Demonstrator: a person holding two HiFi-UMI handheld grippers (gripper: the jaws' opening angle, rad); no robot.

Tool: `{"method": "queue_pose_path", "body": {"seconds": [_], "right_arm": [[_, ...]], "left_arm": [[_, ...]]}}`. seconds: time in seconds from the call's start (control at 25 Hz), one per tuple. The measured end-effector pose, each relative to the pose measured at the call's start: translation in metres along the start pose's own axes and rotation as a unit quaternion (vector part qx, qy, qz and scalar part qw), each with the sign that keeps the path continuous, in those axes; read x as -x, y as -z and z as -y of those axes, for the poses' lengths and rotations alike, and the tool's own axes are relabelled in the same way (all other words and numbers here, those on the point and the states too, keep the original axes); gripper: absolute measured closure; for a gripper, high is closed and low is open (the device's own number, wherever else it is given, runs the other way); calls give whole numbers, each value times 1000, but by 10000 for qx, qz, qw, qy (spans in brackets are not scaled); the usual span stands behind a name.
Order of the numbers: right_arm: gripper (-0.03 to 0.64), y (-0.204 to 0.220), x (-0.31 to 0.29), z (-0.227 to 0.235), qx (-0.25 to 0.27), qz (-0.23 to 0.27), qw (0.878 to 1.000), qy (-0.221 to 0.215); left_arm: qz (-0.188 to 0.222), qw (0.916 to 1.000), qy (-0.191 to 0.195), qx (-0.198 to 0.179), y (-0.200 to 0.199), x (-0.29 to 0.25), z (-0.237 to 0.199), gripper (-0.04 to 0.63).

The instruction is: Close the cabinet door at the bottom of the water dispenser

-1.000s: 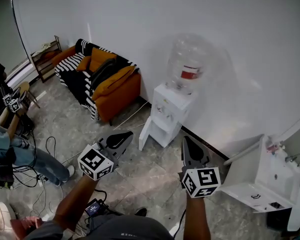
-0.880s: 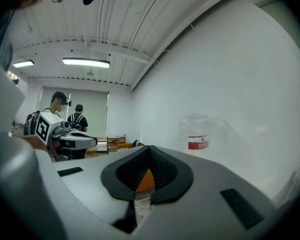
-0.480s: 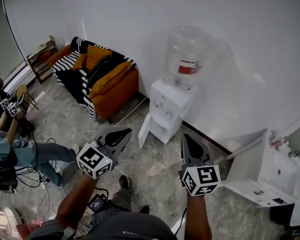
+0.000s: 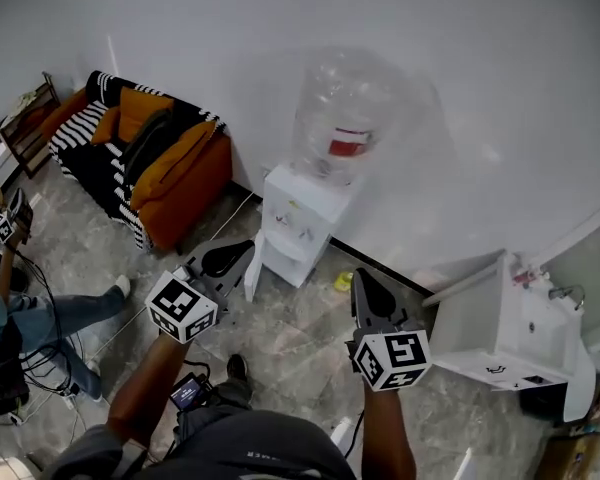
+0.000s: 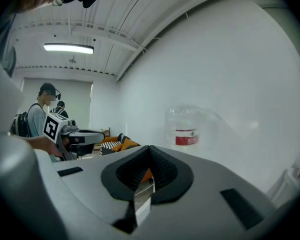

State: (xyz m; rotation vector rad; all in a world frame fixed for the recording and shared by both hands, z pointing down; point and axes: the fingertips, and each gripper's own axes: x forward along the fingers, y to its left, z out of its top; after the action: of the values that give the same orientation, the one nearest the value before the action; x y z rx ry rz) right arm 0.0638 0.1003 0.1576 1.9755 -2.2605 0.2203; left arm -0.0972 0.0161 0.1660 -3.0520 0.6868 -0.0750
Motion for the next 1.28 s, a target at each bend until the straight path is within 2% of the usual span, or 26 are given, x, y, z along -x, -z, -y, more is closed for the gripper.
{"method": "queue_pose_path", "body": {"seconds": [0.4, 0.76, 1.04, 1.28], "right_arm": [[595, 1, -67, 9, -142, -137, 9989, 420], [595, -7, -98, 11, -67, -216, 9969, 753], [595, 0, -110, 16, -97, -307, 9963, 793], [595, 5, -137, 51, -200, -437, 9966, 676]], "left_arm": [[-109, 9989, 439, 135, 18, -38, -67, 580], [67, 9972, 707, 228, 19, -60, -108, 580], [184, 9970, 681, 312, 19, -64, -122, 580], [29, 9983, 360, 451, 31, -78, -141, 580]]}}
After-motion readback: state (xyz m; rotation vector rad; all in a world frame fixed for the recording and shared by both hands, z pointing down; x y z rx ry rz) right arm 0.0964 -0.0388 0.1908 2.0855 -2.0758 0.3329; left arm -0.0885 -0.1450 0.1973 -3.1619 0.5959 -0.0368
